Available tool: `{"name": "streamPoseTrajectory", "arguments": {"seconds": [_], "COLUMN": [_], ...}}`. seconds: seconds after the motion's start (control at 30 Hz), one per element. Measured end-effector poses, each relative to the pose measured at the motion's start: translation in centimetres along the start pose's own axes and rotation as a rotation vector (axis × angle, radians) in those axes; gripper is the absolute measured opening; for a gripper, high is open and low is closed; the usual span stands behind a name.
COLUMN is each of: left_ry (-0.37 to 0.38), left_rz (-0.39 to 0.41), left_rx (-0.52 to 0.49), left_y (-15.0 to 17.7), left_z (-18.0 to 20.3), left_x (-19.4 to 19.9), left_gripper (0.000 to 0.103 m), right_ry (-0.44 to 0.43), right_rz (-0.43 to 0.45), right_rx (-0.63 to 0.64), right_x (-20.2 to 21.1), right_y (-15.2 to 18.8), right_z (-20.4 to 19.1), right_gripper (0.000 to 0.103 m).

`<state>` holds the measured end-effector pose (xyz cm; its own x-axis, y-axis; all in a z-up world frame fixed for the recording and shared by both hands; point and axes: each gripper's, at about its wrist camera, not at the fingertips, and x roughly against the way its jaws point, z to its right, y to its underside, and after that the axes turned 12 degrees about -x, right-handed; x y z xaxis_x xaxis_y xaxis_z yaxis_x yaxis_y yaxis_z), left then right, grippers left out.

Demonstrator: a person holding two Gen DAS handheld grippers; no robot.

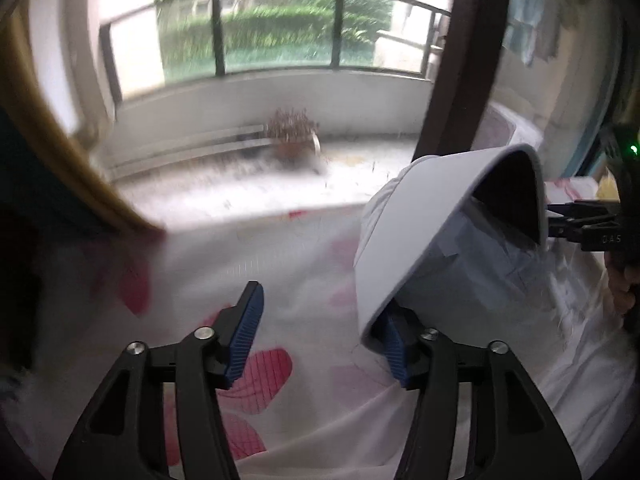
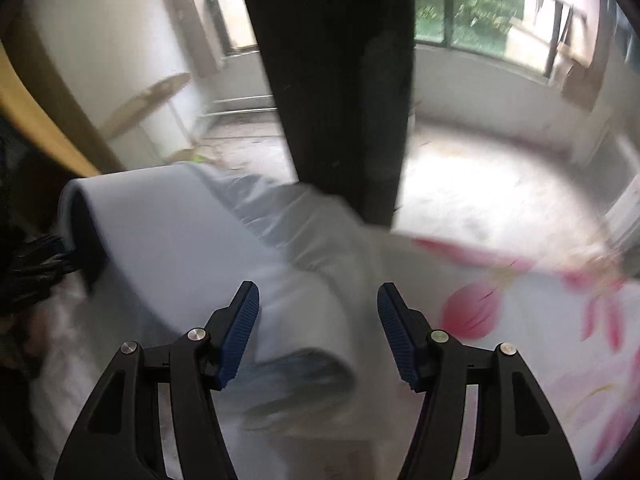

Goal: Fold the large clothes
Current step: 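Grasp the collar with the right gripper while the left gripper grasps the collar edge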

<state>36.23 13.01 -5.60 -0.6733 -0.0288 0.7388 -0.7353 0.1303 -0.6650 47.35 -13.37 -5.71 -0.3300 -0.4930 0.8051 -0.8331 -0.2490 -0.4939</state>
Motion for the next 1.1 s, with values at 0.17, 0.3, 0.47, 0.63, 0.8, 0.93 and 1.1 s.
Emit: {"name": "streamPoseTrajectory", "arguments": {"seconds": [0.17,0.3,0.47,0.63,0.8,0.93,1.1], "left_ry": [0.096,0.089,0.136,0.207,0.239,0.278,0.267], "left_rz": [0.086,0.115,0.156,0.081,-0.084,-0.141,-0.117], "left_rx": [-0.038,-0.048,-0.008,0.029,-0.011,-0.010,-0.056], "left_y": [-0.9,-1.0,-1.4,-2.4,-2.2,-1.2,-0.9], "left_z": [1.0,0.9,-0.2,0.4,2.1,2.4,2.6], "left_x": [3.1,4.6,5.2,2.3,-2.3,-3.9,-3.8], "left_gripper": [0.059,0.060,0.063,0.071,0.071,0.072,0.072], "right_ry": [0.015,0.003,0.090,0.213,0.242,0.234,0.186], "right_rz": [0.015,0.023,0.098,0.188,0.212,0.180,0.144], "right_rx": [0.057,0.100,0.189,0.342,0.350,0.346,0.343], "right_x": [0.2,0.9,3.2,5.2,6.3,6.2,6.1], "right_y": [1.1,1.5,2.2,3.8,4.4,5.2,5.3], "right_z": [-0.3,-0.4,-0.8,-1.3,0.2,1.3,2.1], "right_gripper": [0.034,0.016,0.015,0.015,0.015,0.015,0.016]}}
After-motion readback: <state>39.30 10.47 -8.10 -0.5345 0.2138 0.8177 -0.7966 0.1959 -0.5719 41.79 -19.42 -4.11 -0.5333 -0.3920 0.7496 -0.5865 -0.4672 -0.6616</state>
